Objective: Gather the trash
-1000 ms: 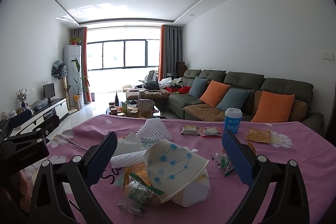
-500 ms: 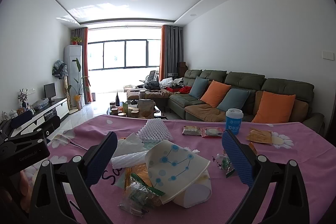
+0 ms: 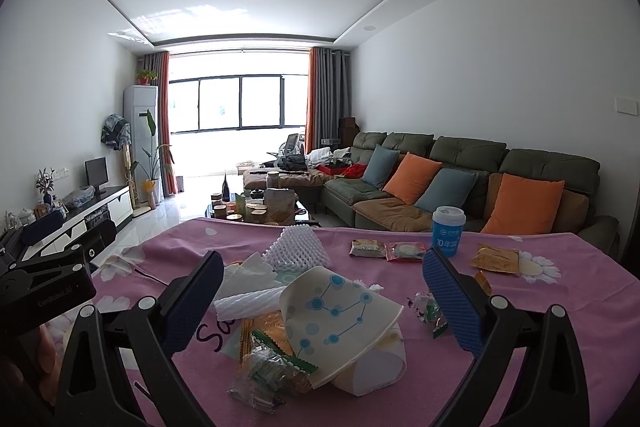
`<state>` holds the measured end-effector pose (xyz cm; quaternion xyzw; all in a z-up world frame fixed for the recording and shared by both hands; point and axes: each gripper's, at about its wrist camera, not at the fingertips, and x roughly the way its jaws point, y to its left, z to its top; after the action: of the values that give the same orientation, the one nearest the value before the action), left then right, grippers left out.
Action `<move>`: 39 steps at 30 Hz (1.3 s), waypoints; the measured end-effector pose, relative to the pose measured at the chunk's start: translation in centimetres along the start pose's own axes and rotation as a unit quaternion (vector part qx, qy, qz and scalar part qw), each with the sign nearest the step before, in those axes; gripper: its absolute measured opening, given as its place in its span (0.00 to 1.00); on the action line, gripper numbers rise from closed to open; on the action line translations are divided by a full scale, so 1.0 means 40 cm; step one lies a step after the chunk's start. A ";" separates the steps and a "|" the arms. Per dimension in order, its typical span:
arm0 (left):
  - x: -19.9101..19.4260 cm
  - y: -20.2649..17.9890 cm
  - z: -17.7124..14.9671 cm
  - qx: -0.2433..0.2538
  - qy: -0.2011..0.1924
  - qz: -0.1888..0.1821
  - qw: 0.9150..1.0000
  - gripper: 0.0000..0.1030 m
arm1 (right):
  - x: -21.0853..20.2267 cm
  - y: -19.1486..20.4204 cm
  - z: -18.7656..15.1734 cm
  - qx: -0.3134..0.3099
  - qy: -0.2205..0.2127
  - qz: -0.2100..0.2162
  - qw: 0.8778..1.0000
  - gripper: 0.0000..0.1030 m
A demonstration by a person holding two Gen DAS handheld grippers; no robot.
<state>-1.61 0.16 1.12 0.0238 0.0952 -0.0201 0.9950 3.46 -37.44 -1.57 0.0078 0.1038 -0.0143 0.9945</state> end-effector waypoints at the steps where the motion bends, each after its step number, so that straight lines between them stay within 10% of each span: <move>1: 0.000 0.000 0.001 0.000 0.000 0.000 1.000 0.95 | 0.000 0.000 0.000 0.000 0.000 0.000 1.000 0.93; 16: 0.013 0.006 -0.010 -0.004 0.009 -0.005 1.000 0.95 | 0.003 -0.003 -0.006 0.005 0.007 0.005 1.000 0.93; 28: 0.058 -0.050 -0.046 0.032 0.052 -0.084 0.995 0.95 | 0.039 -0.077 -0.067 0.054 0.086 0.042 0.994 0.93; 39: 0.162 -0.133 -0.082 0.065 0.121 -0.182 0.974 0.78 | 0.101 -0.132 -0.103 0.145 0.140 0.119 0.972 0.65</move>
<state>3.88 -5.22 -3.55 0.0730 0.2160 -0.2041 0.9520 6.40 -42.75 -6.50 0.1657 0.2375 0.0908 0.9528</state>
